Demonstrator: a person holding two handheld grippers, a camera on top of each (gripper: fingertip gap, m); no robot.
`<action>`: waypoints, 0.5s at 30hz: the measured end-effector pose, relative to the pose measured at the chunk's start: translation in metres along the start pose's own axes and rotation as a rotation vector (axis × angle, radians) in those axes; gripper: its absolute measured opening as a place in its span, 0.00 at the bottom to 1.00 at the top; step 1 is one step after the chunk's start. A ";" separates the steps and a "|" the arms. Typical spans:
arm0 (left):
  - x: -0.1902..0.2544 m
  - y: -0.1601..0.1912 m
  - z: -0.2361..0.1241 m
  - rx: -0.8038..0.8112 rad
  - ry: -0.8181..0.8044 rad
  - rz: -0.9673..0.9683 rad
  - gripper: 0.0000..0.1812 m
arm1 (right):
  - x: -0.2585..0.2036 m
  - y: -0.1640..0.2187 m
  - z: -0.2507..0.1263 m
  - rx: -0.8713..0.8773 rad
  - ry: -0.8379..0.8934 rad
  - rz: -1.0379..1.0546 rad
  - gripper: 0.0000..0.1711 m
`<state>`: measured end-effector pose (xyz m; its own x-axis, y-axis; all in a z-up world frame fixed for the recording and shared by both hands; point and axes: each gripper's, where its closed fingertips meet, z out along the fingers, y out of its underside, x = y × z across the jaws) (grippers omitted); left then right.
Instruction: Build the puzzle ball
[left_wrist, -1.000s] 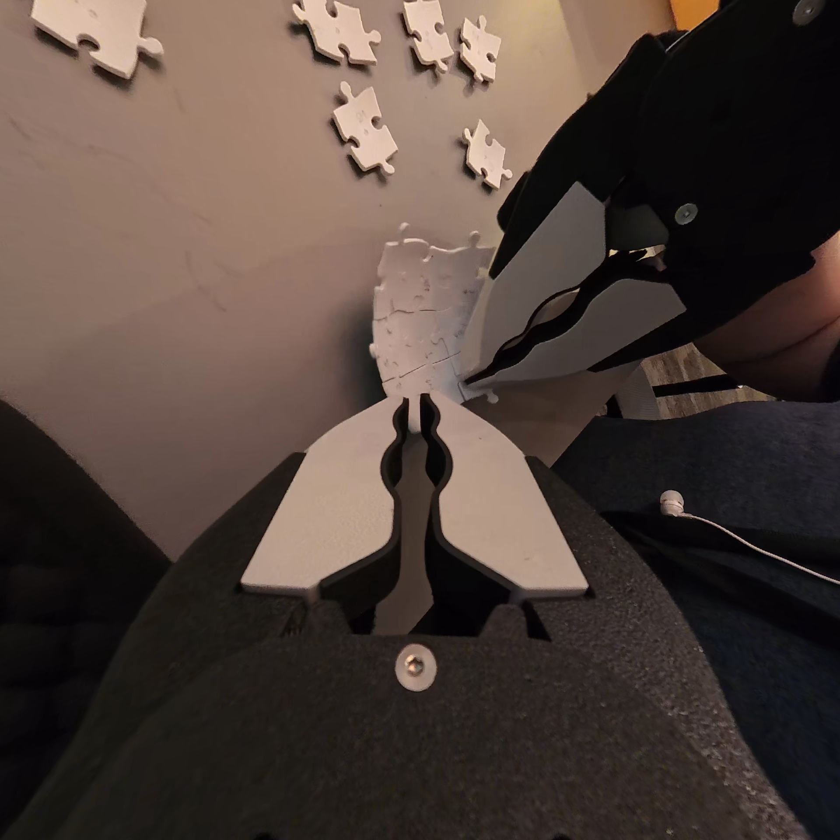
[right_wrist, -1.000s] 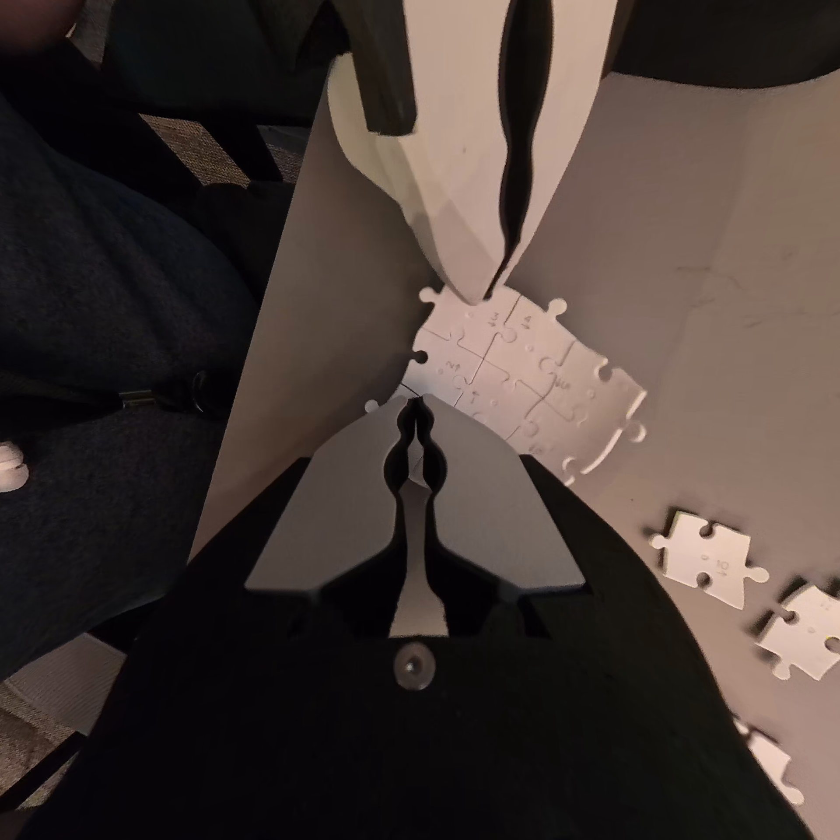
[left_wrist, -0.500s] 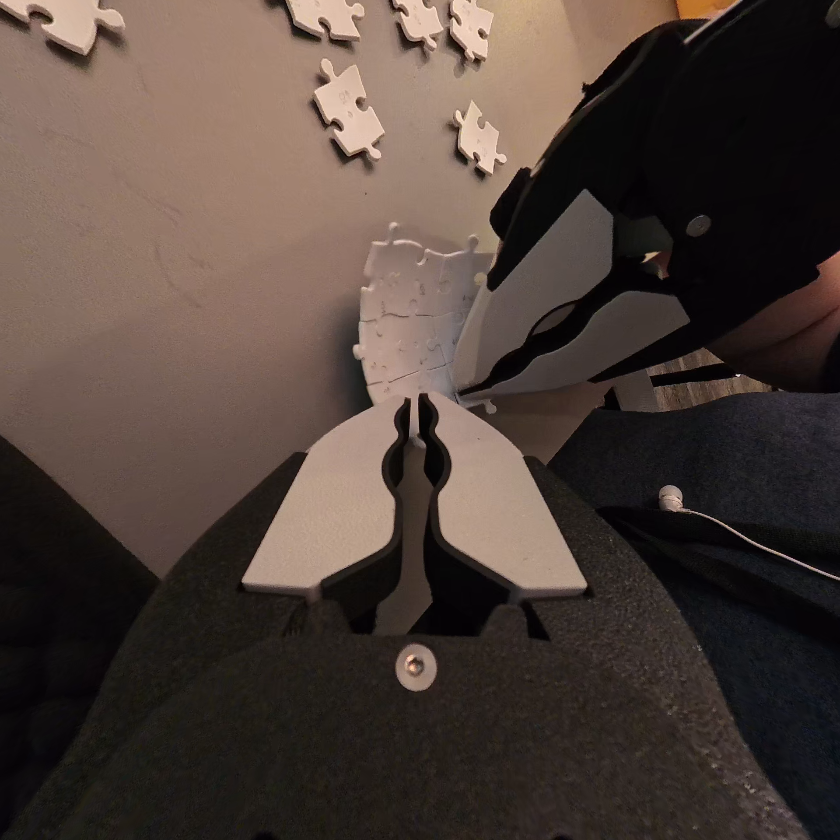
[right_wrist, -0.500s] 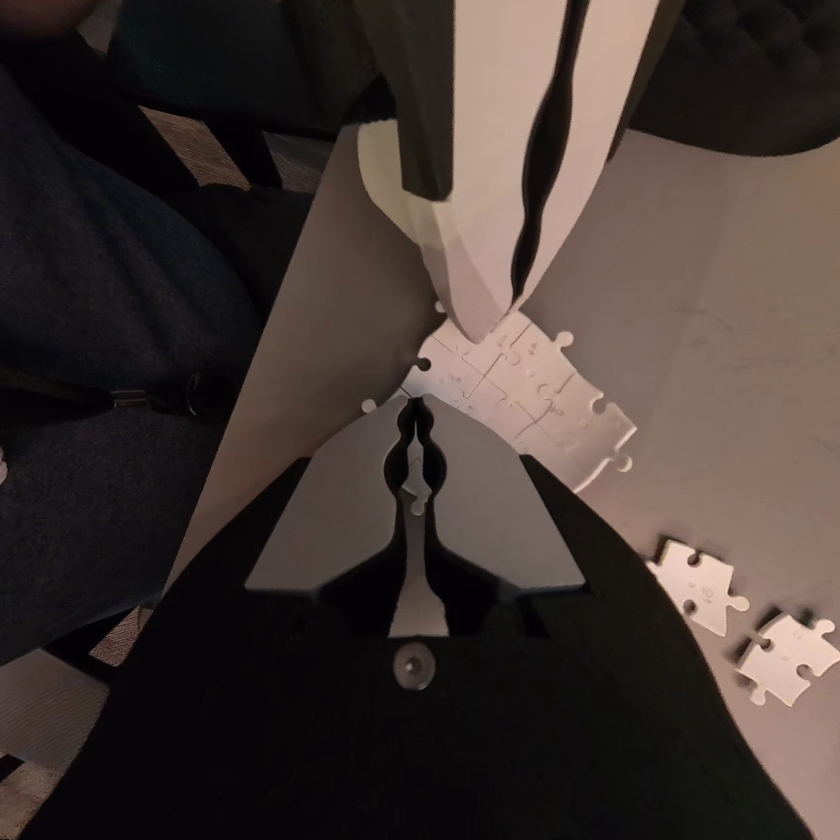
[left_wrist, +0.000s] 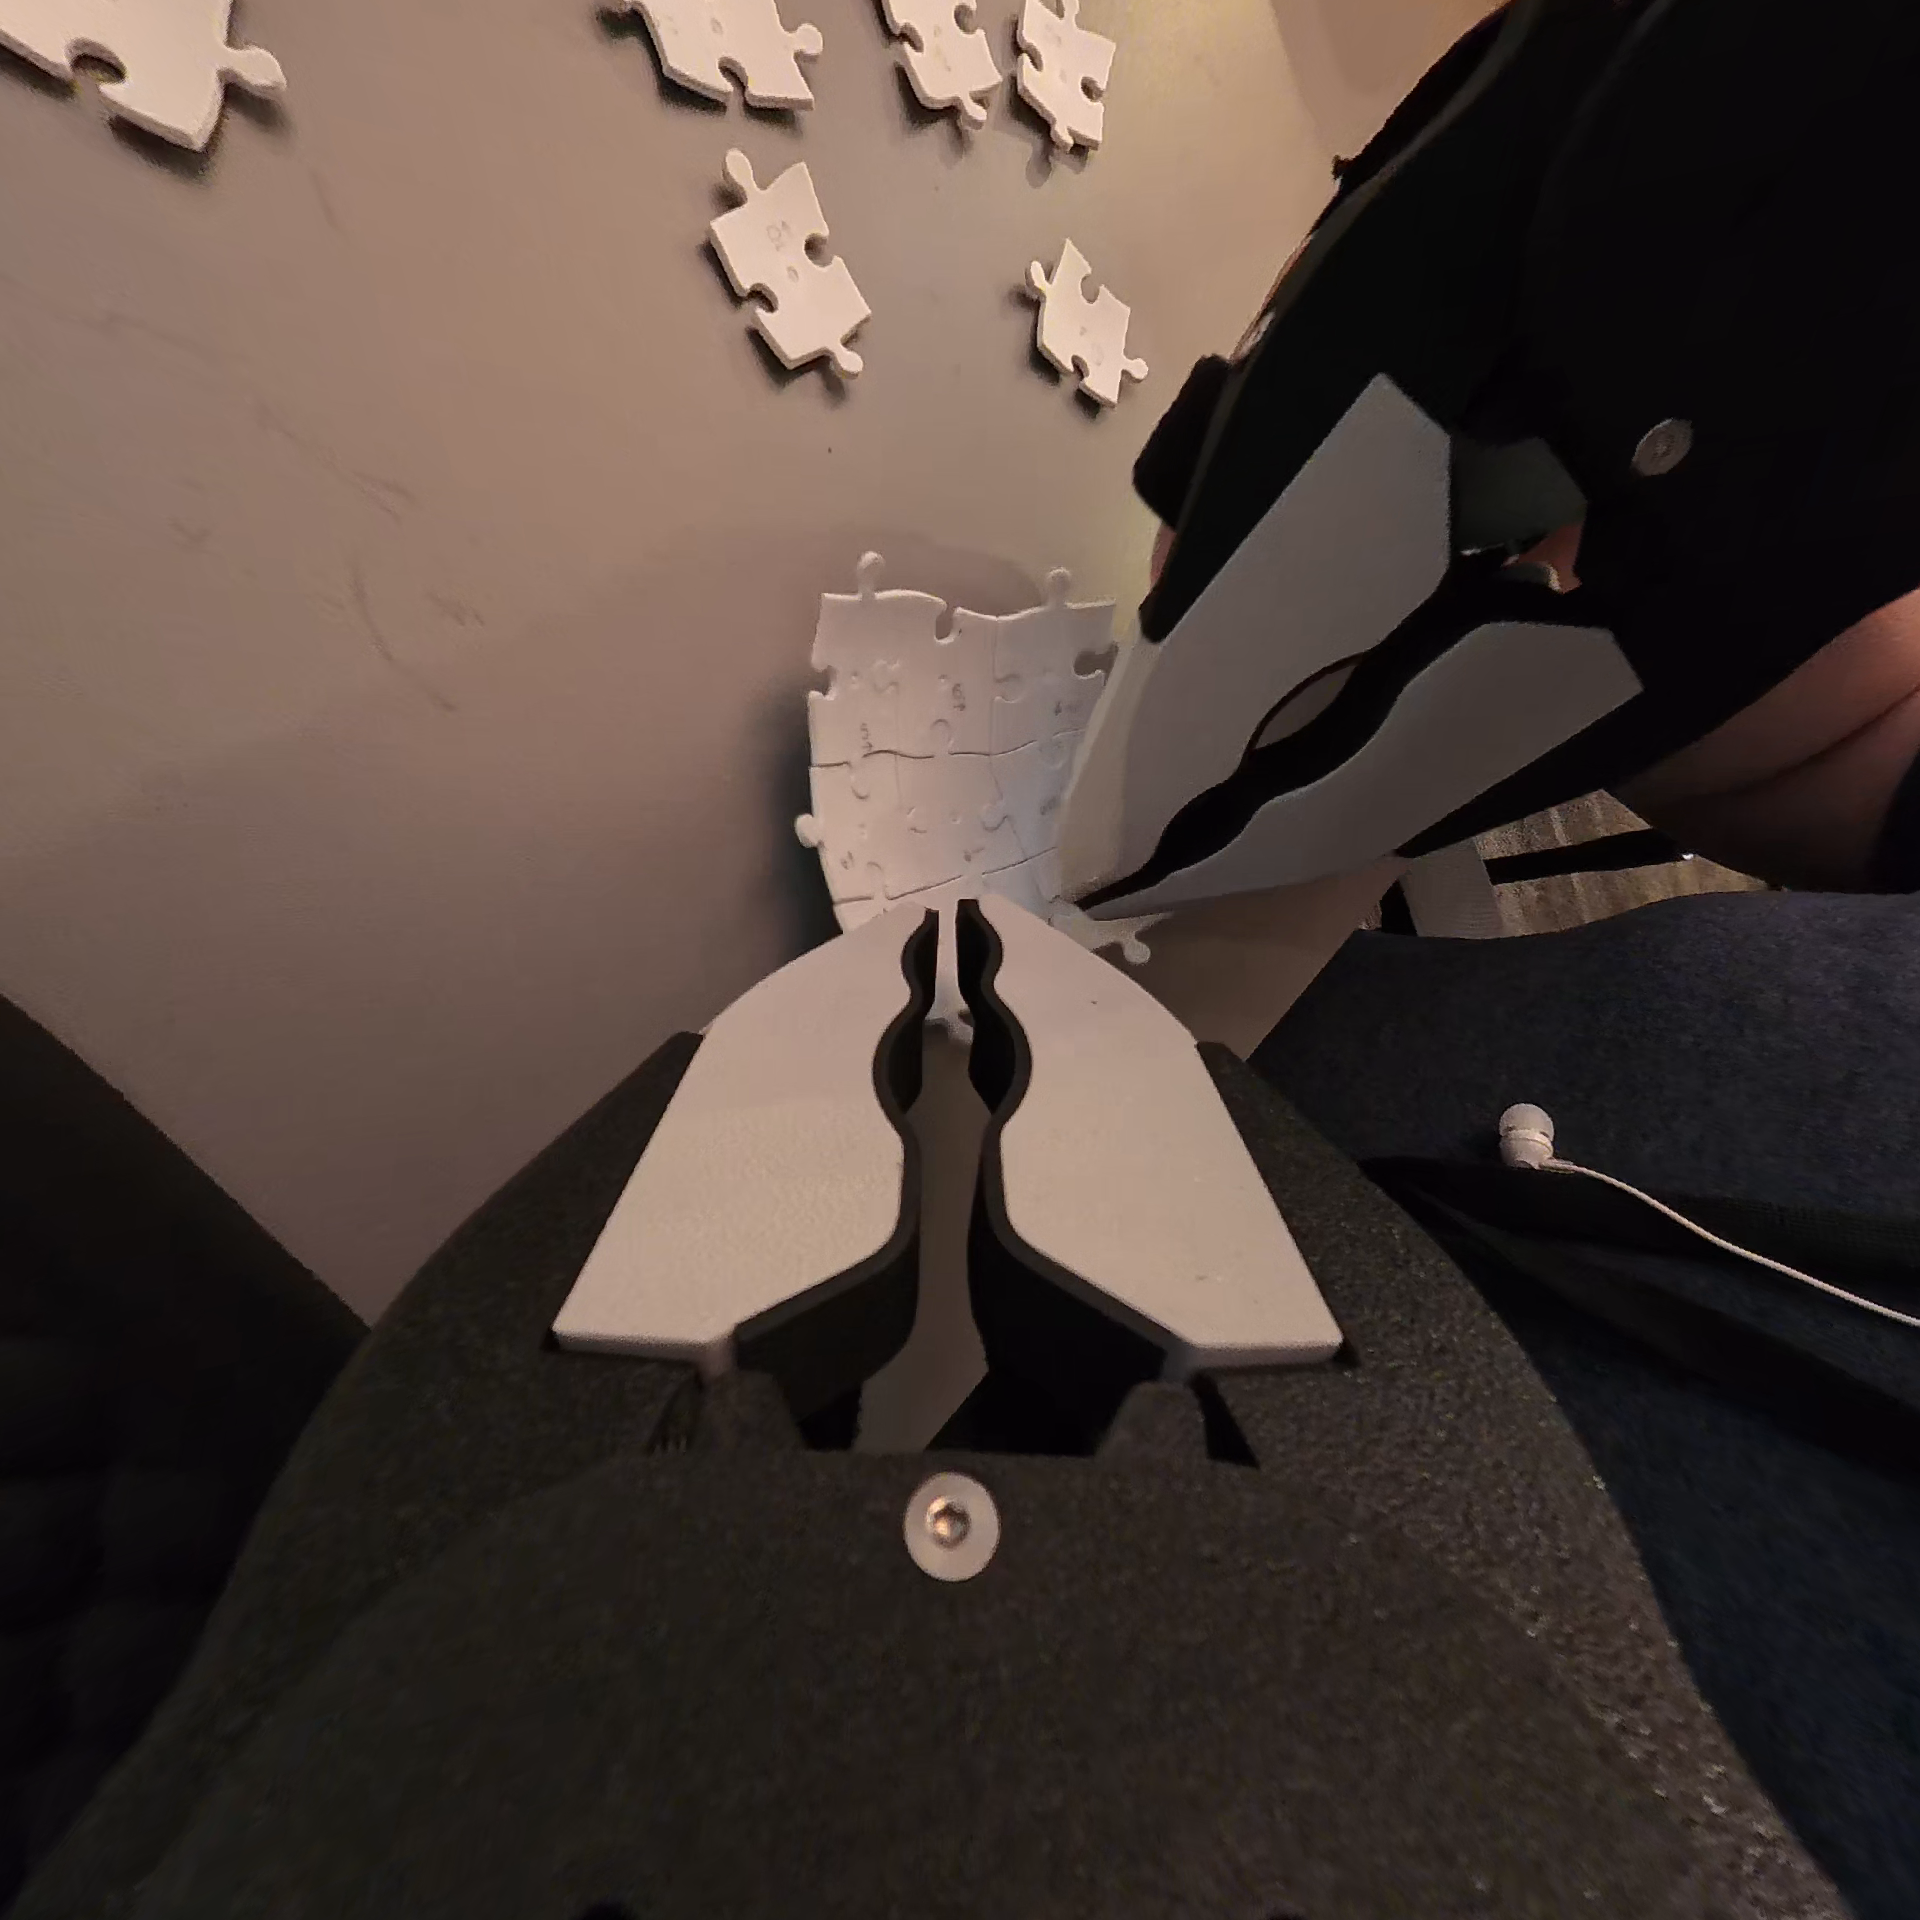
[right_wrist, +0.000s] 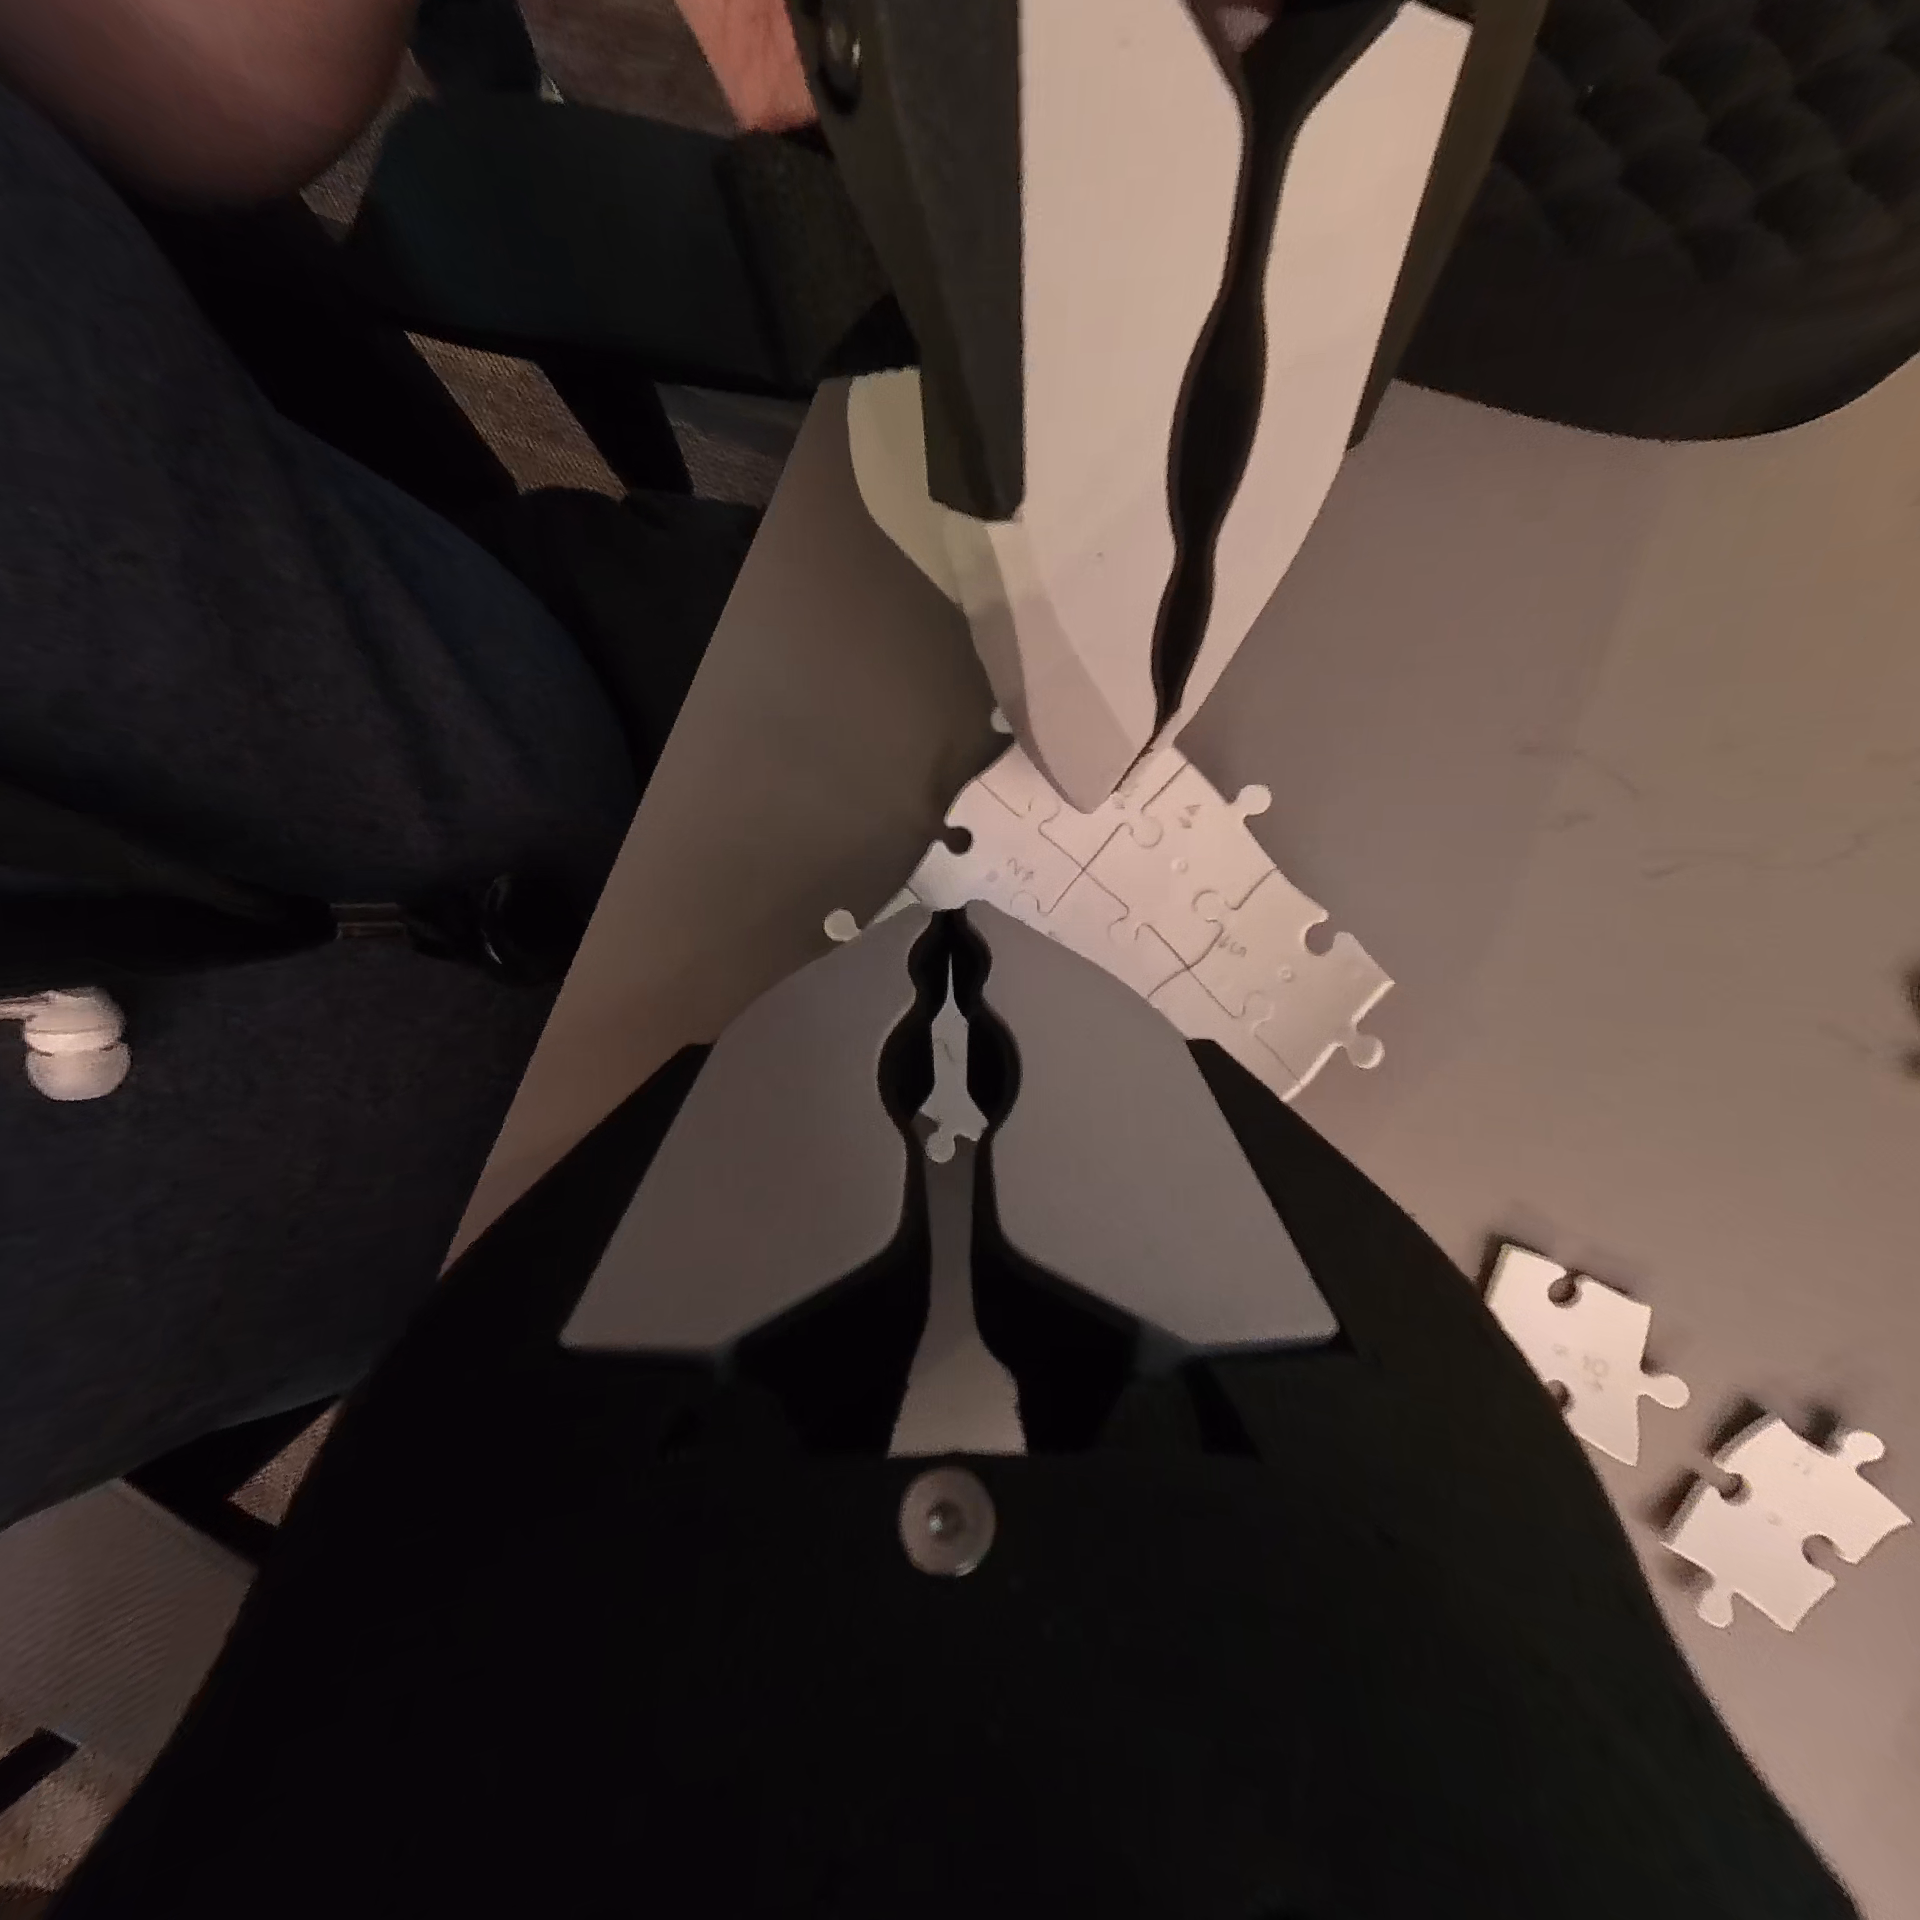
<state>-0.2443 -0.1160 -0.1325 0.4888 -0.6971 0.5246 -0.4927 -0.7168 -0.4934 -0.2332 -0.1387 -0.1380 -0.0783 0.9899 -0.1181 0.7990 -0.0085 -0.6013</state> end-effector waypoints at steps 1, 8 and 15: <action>0.000 0.000 0.000 -0.001 0.001 -0.001 0.02 | -0.001 -0.002 -0.001 0.011 -0.008 0.004 0.01; 0.002 0.002 0.004 -0.016 0.008 0.004 0.02 | -0.007 0.004 0.011 -0.051 -0.057 0.011 0.01; 0.004 0.000 0.001 -0.004 0.011 0.007 0.02 | -0.007 0.008 0.015 -0.093 -0.029 -0.024 0.01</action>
<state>-0.2419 -0.1186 -0.1311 0.4773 -0.7020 0.5286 -0.4991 -0.7117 -0.4944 -0.2351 -0.1483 -0.1542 -0.1142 0.9851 -0.1283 0.8487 0.0296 -0.5281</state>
